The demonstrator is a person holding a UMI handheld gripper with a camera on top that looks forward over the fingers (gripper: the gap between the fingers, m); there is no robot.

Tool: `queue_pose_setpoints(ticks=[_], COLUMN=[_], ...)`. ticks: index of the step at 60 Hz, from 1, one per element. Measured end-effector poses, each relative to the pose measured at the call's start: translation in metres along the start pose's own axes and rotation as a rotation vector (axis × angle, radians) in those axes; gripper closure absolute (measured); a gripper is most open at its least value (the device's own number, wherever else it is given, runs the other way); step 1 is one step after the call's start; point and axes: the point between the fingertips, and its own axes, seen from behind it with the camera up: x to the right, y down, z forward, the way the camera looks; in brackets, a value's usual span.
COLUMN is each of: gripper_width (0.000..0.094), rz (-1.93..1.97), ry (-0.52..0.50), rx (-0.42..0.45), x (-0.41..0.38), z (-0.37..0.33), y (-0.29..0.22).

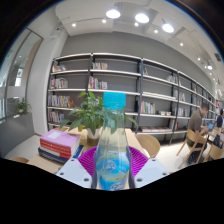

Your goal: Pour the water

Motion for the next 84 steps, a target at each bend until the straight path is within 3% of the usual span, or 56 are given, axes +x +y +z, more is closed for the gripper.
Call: queue_pose_setpoints(ticks=[20, 21, 28, 37, 39, 44, 63, 75, 84], gripper_width=[0.0503, 0.0494, 0.0485, 0.0368, 0.0255, 0.0111, 0.0121, 0.0111, 0.0116], rz=[0.085, 0.095, 0.075, 0.077, 0.087, 0.101, 0.119, 0.118, 0.135], ry=[0.003, 0.005, 0.012, 0.027, 0.037, 0.072, 0.099, 0.061, 0.015], rx=[-0.134, -0.099, -0.091, -0.110, -0.141, -0.180, -0.408, -0.448, -0.404], x=[0.021, 0.019, 0.021, 0.020, 0.022, 0.027, -0.015, -0.073, -0.109], z=[0.024, 0.029, 0.022, 0.022, 0.019, 0.007, -0.131, -0.192, -0.205], y=[0.113, 0.112, 0.113, 0.117, 0.124, 0.132, 0.190, 0.142, 0.078])
